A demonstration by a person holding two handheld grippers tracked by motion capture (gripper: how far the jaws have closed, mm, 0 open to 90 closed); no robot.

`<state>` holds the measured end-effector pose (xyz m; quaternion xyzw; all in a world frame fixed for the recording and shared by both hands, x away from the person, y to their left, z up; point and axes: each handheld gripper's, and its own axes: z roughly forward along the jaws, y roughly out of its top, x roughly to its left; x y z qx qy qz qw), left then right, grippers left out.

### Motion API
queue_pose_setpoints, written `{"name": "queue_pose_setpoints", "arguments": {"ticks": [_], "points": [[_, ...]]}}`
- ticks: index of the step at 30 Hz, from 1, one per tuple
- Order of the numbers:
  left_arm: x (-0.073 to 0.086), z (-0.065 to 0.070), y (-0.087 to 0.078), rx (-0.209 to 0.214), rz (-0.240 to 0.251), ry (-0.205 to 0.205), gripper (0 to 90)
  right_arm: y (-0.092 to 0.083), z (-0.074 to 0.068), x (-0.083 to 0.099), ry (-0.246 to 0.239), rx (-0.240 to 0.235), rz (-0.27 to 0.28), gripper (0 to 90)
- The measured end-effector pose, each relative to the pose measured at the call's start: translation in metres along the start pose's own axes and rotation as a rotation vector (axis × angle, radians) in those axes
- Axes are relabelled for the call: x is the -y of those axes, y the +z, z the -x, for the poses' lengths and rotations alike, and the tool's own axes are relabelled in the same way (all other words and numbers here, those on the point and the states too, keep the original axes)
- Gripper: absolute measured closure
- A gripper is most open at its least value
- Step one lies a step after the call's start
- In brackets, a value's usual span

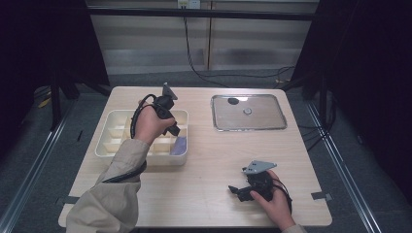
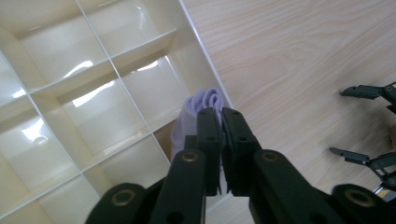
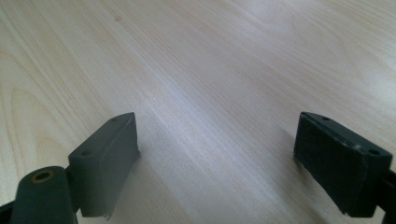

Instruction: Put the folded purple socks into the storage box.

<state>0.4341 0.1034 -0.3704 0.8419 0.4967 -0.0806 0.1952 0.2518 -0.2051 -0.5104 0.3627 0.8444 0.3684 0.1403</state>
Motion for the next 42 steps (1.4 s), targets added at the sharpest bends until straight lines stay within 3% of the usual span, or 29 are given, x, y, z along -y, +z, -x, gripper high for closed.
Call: {"name": "queue_pose_setpoints", "arguments": {"ticks": [8, 11, 23, 35, 37, 42], "points": [[-0.002, 0.0, 0.005, -0.032, -0.015, -0.004, 90.0, 0.0, 0.0, 0.0, 0.0, 0.0, 0.0, 13.1], [-0.003, 0.0, 0.008, -0.024, -0.032, -0.015, 90.0, 0.0, 0.0, 0.0, 0.0, 0.0, -0.001, 13.1], [-0.007, 0.003, 0.017, -0.024, -0.008, -0.004, 90.0, 0.0, 0.0, 0.0, -0.002, 0.002, 0.0, 13.1], [-0.004, 0.003, 0.04, -0.033, -0.07, 0.002, 90.0, 0.0, 0.0, 0.0, -0.004, 0.002, 0.001, 13.1], [-0.004, 0.002, 0.044, -0.026, -0.066, -0.011, 90.0, 0.0, 0.0, 0.0, -0.004, 0.0, 0.002, 13.1], [-0.004, 0.002, 0.045, -0.032, -0.069, 0.005, 90.0, 0.0, 0.0, 0.0, -0.007, 0.005, 0.003, 13.1]]}}
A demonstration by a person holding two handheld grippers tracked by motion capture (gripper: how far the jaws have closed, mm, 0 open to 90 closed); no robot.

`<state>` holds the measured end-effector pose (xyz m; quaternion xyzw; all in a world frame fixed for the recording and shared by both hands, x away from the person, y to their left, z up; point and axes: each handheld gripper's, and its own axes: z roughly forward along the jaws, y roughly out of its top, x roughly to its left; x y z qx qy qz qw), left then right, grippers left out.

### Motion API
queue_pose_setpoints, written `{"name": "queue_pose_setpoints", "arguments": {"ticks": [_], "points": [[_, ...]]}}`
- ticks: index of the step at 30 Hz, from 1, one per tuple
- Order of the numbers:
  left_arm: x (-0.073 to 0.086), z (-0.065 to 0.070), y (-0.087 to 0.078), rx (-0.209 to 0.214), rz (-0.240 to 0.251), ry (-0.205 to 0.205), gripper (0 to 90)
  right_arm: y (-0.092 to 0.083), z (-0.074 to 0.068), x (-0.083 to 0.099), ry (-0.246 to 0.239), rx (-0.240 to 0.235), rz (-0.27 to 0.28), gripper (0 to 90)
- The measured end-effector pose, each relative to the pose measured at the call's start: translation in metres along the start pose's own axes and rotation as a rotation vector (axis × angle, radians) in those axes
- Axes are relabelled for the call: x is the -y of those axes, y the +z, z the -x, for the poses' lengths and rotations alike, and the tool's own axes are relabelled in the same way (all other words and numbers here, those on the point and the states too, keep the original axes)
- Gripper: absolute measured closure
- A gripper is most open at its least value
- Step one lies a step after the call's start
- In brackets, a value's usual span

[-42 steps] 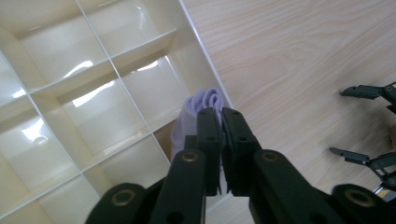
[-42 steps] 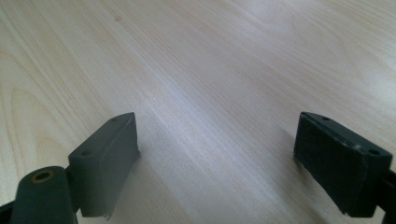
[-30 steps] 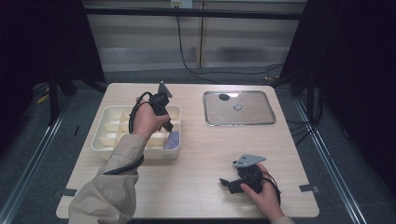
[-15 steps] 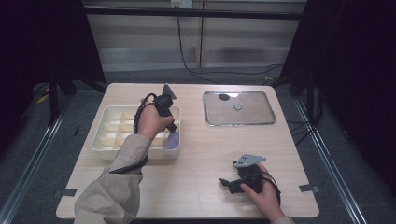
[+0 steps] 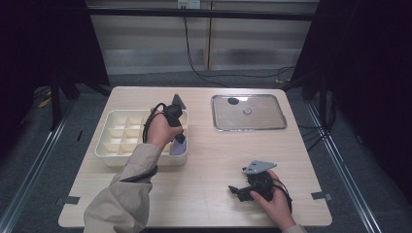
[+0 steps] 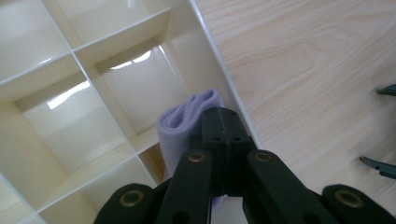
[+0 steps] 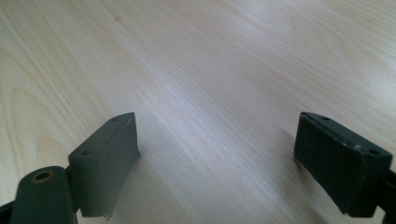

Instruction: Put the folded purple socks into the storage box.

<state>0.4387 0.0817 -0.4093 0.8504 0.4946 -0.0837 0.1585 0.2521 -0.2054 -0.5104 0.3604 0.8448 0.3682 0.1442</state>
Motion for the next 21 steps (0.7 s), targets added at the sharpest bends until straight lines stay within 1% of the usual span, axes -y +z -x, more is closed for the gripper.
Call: {"name": "queue_pose_setpoints", "arguments": {"ticks": [2, 4, 5, 6, 9, 15, 19, 21], "points": [[0.001, 0.0, 0.001, -0.005, -0.002, -0.005, 90.0, 0.0, 0.0, 0.0, 0.003, -0.006, -0.001, 13.1], [0.001, -0.001, 0.001, -0.006, -0.008, -0.004, 90.0, 0.0, 0.0, 0.0, 0.0, 0.001, 0.0, 13.1], [0.001, -0.001, 0.002, -0.004, -0.011, -0.004, 90.0, 0.0, 0.0, 0.0, 0.003, -0.005, -0.001, 13.1], [0.002, -0.001, 0.003, 0.001, -0.01, -0.005, 90.0, 0.0, 0.0, 0.0, 0.0, 0.001, 0.0, 13.1], [0.002, 0.001, 0.0, -0.007, -0.014, 0.006, 90.0, 0.0, 0.0, 0.0, 0.002, -0.006, -0.001, 13.1], [0.0, -0.004, -0.011, -0.021, 0.012, -0.014, 90.0, 0.0, 0.0, 0.0, -0.001, -0.001, 0.0, 13.1], [-0.002, -0.008, -0.016, -0.038, 0.033, -0.028, 88.9, 0.0, 0.0, 0.0, 0.004, -0.008, -0.003, 13.1], [-0.002, -0.009, -0.018, -0.044, 0.041, -0.039, 88.5, 0.0, 0.0, 0.0, -0.001, -0.002, 0.0, 13.1]]}}
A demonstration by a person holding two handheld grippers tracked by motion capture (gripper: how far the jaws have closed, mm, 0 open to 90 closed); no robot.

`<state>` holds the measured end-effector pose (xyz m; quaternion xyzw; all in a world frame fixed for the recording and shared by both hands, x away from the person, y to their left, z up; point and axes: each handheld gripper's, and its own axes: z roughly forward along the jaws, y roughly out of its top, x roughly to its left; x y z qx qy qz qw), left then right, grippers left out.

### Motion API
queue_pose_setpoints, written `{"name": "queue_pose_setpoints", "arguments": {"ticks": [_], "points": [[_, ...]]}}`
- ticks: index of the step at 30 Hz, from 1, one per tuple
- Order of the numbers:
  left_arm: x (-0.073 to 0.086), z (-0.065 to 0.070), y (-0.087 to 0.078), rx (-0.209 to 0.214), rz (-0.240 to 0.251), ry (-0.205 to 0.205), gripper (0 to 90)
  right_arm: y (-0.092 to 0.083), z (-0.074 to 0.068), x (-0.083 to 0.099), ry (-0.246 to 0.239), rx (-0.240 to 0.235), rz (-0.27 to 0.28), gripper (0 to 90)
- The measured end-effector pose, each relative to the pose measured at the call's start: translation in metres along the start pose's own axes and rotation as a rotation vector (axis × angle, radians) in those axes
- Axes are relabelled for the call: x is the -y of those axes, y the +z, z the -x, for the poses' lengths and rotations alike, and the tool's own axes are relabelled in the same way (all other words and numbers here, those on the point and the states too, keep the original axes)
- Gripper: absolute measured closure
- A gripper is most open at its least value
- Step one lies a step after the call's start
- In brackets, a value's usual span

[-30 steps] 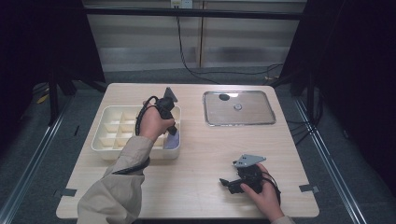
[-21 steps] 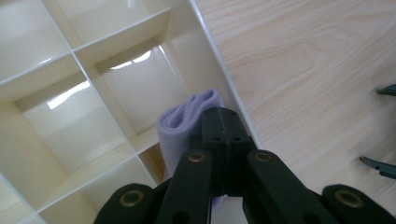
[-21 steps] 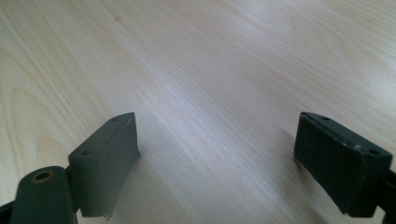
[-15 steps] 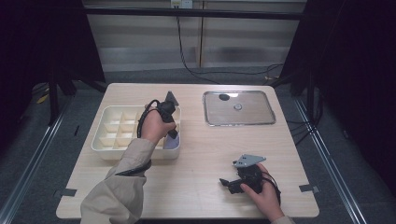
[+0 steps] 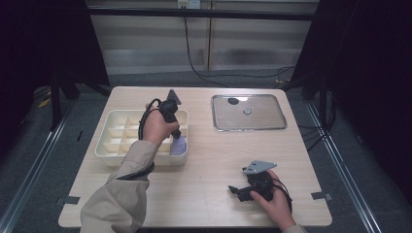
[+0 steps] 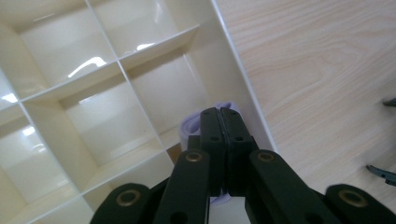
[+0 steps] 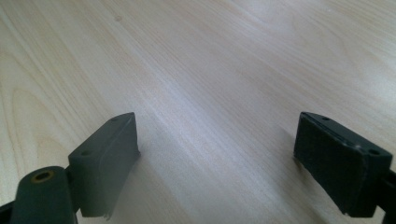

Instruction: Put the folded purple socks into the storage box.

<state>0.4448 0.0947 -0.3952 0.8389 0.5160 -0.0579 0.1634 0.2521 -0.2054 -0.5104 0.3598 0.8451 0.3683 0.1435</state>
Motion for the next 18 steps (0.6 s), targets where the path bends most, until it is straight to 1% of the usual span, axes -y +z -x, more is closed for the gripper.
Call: {"name": "queue_pose_setpoints", "arguments": {"ticks": [1, 2, 5, 7, 8, 12, 16, 17, 18], "points": [[0.0, -0.001, -0.001, -0.011, 0.002, -0.002, 87.9, 0.0, 0.0, 0.0, 0.004, -0.005, -0.001, 13.1], [0.0, -0.001, 0.0, -0.013, 0.004, -0.008, 87.2, 0.0, 0.0, 0.0, 0.003, -0.002, -0.002, 13.1], [0.001, -0.002, 0.002, -0.036, -0.016, -0.004, 86.4, 0.0, 0.0, 0.0, 0.004, -0.005, -0.001, 13.1], [0.003, -0.003, 0.005, -0.036, -0.023, -0.01, 85.7, 0.0, 0.0, 0.0, 0.003, -0.005, -0.001, 13.1], [0.004, -0.005, 0.006, -0.029, -0.023, -0.012, 85.4, 0.0, 0.0, 0.0, 0.003, -0.005, -0.001, 13.1], [0.008, -0.009, 0.01, -0.016, -0.011, -0.022, 86.3, 0.0, 0.0, 0.0, 0.005, -0.006, -0.002, 13.1], [0.011, -0.01, 0.011, -0.013, -0.017, -0.01, 88.0, 0.0, 0.0, 0.0, 0.005, -0.006, -0.001, 13.1], [0.012, -0.01, 0.011, -0.007, -0.016, -0.012, 88.4, 0.0, 0.0, 0.0, 0.006, -0.005, -0.002, 13.1], [0.013, -0.01, 0.012, -0.007, -0.014, -0.004, 88.6, 0.0, 0.0, 0.0, 0.005, -0.006, -0.001, 13.1]]}}
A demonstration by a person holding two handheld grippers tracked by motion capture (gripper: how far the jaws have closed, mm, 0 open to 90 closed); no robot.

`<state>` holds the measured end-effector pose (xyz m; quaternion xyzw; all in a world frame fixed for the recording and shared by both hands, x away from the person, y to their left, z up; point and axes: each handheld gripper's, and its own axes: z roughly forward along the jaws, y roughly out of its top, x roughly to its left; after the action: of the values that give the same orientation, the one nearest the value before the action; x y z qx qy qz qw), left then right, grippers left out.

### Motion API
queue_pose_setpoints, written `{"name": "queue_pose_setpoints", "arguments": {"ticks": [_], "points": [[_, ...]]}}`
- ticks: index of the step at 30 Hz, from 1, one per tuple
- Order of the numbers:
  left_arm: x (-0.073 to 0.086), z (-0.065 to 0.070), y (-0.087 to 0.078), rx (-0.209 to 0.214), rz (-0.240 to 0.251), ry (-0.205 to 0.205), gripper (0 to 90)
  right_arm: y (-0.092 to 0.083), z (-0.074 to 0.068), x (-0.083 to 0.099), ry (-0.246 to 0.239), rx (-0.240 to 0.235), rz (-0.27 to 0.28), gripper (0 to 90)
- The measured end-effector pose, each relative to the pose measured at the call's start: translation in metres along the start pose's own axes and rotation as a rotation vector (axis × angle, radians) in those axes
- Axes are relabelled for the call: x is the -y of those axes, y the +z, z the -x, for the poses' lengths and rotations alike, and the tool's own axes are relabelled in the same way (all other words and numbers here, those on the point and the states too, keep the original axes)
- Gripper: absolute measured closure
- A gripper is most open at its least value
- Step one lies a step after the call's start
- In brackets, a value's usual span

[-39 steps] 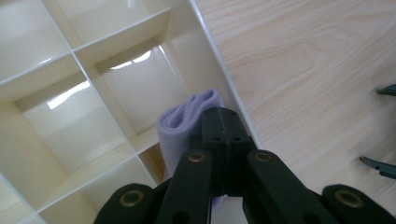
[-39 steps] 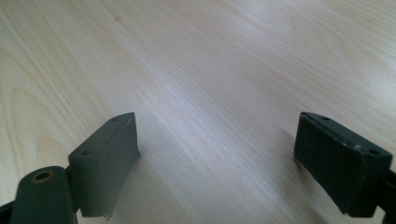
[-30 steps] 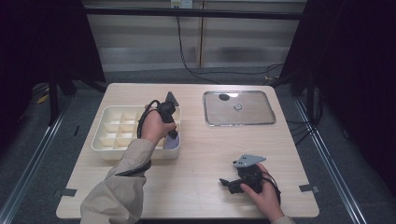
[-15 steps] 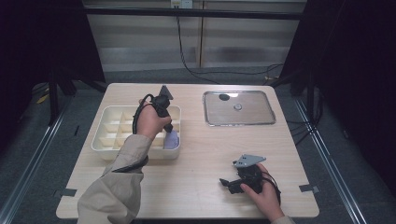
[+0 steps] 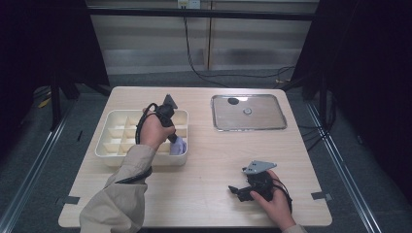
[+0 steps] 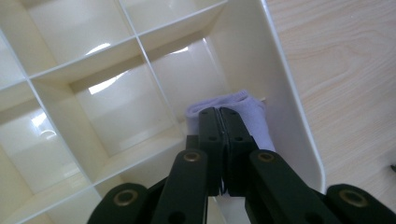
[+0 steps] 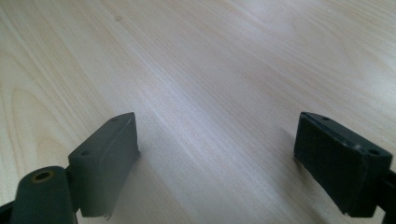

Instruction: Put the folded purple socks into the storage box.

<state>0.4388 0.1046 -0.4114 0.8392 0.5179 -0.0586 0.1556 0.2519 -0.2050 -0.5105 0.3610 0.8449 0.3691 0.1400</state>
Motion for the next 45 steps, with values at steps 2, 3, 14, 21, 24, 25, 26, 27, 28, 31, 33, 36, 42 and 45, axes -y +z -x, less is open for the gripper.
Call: {"name": "queue_pose_setpoints", "arguments": {"ticks": [2, 3, 14, 21, 24, 25, 26, 27, 28, 31, 33, 36, 42, 45], "points": [[0.002, 0.0, 0.0, 0.007, 0.0, -0.003, 89.0, 0.0, 0.0, 0.0, -0.001, 0.0, 0.0, 13.1], [0.002, 0.0, 0.0, 0.008, 0.001, -0.001, 89.2, 0.0, 0.0, 0.0, 0.0, 0.0, 0.0, 13.1], [0.006, 0.009, 0.005, 0.047, -0.018, 0.031, 90.0, 0.0, 0.0, 0.0, 0.0, 0.0, 0.0, 13.1], [0.009, 0.016, 0.018, 0.1, -0.05, 0.055, 90.0, 0.0, 0.0, 0.0, 0.002, 0.0, -0.001, 13.1], [0.011, 0.02, 0.026, 0.099, -0.062, 0.065, 90.0, 0.0, 0.0, 0.0, -0.001, 0.001, 0.0, 13.1], [0.011, 0.02, 0.029, 0.098, -0.069, 0.07, 90.0, 0.0, 0.0, 0.0, -0.001, 0.001, 0.001, 13.1], [0.012, 0.021, 0.032, 0.092, -0.073, 0.068, 90.0, 0.0, 0.0, 0.0, -0.002, 0.001, 0.001, 13.1], [0.013, 0.02, 0.034, 0.093, -0.078, 0.074, 90.0, 0.0, 0.0, 0.0, -0.002, 0.0, 0.0, 13.1], [0.014, 0.019, 0.035, 0.095, -0.075, 0.067, 90.0, 0.0, 0.0, 0.0, -0.001, 0.0, 0.001, 13.1], [0.015, 0.017, 0.037, 0.108, -0.065, 0.06, 90.0, 0.0, 0.0, 0.0, 0.001, 0.0, -0.002, 13.1], [0.016, 0.017, 0.038, 0.113, -0.068, 0.058, 90.0, 0.0, 0.0, 0.0, 0.001, 0.0, -0.001, 13.1], [0.017, 0.016, 0.041, 0.108, -0.065, 0.056, 90.0, 0.0, 0.0, 0.0, 0.001, 0.0, -0.001, 13.1], [0.019, 0.016, 0.041, 0.112, -0.06, 0.066, 90.0, 0.0, 0.0, 0.0, 0.002, 0.0, -0.001, 13.1], [0.02, 0.016, 0.042, 0.106, -0.054, 0.063, 90.0, 0.0, 0.0, 0.0, 0.002, 0.0, -0.001, 13.1]]}}
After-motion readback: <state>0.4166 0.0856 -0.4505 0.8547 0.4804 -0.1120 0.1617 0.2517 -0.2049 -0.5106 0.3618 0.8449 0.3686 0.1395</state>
